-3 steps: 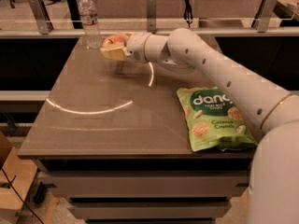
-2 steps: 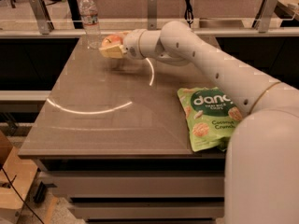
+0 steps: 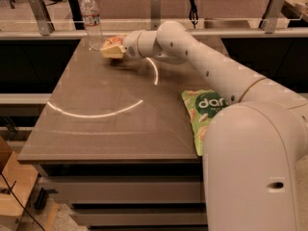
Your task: Move apple near water bottle
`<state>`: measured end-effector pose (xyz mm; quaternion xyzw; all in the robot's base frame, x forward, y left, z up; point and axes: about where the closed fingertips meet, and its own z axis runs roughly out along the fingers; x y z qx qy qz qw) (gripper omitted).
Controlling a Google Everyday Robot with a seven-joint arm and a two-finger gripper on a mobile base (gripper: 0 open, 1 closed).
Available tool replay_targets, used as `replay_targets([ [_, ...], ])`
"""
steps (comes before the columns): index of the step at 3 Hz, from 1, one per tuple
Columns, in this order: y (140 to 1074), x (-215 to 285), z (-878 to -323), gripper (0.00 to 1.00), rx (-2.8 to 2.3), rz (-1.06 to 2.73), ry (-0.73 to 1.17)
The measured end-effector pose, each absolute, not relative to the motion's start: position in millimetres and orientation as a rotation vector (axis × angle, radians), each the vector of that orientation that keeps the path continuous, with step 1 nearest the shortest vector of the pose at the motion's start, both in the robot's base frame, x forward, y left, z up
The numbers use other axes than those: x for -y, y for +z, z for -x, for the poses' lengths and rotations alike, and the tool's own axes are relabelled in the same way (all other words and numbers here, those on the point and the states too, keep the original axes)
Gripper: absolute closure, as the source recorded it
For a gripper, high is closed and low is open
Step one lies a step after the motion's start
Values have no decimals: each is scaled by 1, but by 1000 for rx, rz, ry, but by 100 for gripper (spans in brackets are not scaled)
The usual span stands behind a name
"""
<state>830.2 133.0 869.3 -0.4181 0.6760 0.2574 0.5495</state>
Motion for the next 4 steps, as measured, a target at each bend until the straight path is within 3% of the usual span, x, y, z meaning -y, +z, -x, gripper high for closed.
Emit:
replay_targets([
  [3, 864, -138, -851, 13, -1563, 838, 699],
  [4, 873, -143, -853, 0, -1531, 826, 729],
])
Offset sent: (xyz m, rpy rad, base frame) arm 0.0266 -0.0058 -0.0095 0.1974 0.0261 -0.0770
